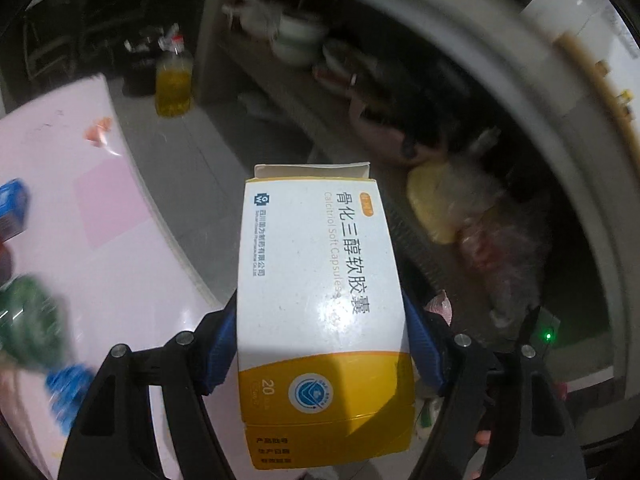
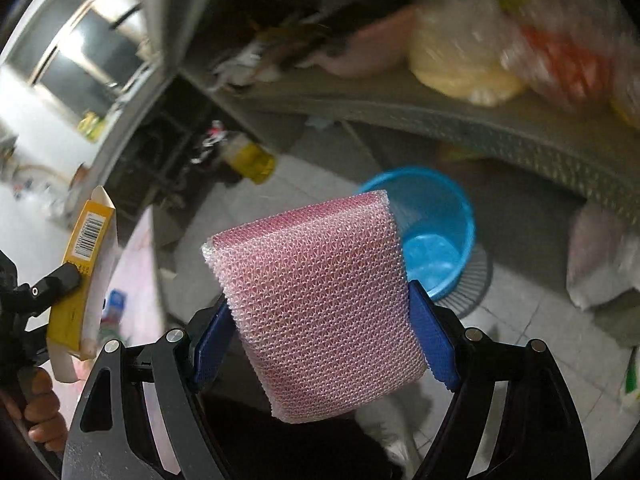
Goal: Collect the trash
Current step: 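Carry both items to the blue wastebasket and open both tools to drop them, then return both tools to the table and grasp the blue wrapper with the right tool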
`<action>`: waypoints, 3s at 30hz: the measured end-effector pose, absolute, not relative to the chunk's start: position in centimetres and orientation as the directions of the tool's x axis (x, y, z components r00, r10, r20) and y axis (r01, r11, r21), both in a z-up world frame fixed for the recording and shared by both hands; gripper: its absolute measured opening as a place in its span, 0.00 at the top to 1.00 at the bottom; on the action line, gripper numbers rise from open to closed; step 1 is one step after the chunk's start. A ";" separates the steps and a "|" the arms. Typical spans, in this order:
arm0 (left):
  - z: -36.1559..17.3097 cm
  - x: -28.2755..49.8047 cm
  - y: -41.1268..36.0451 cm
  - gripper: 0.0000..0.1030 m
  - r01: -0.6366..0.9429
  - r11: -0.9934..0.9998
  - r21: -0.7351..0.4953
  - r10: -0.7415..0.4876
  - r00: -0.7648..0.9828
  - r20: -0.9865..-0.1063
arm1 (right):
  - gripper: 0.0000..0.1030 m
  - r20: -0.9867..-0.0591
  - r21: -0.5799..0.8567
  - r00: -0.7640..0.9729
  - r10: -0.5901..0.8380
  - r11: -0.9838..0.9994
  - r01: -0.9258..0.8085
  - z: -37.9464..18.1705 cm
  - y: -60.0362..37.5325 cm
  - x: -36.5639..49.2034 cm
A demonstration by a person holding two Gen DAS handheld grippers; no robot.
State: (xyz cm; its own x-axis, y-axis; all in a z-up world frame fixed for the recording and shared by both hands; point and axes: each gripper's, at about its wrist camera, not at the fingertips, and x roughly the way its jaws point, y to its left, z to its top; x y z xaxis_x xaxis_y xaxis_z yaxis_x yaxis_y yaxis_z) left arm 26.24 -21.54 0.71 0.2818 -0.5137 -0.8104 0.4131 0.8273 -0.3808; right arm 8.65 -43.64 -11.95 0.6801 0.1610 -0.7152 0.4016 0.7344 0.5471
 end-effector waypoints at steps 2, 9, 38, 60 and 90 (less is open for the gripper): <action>-1.4 28.4 -23.6 0.30 0.413 0.837 -0.358 -0.478 0.235 -0.846 | 0.25 -0.738 0.550 0.655 0.161 0.706 0.446 -13.3 -44.5 10.4; -7.2 34.3 -30.6 0.29 0.415 0.864 -0.287 -0.373 0.142 -0.917 | 0.24 -0.789 0.516 0.601 0.129 0.671 0.533 -15.6 -47.2 16.0; 3.1 26.0 -24.0 0.06 0.512 0.789 -0.340 -0.587 0.464 -0.664 | 0.08 -0.645 0.250 0.727 -0.233 0.835 0.490 -5.2 -41.8 8.6; 5.9 13.3 -6.9 0.05 0.368 0.850 -0.376 -0.515 0.730 -0.449 | 0.08 -0.438 0.092 0.879 -0.188 0.963 0.252 3.9 -29.3 3.5; 1.8 4.2 6.0 0.06 0.205 0.966 -0.158 -0.258 0.813 -0.522 | 0.09 -0.650 0.343 0.684 0.332 0.931 -0.126 1.5 -20.5 9.3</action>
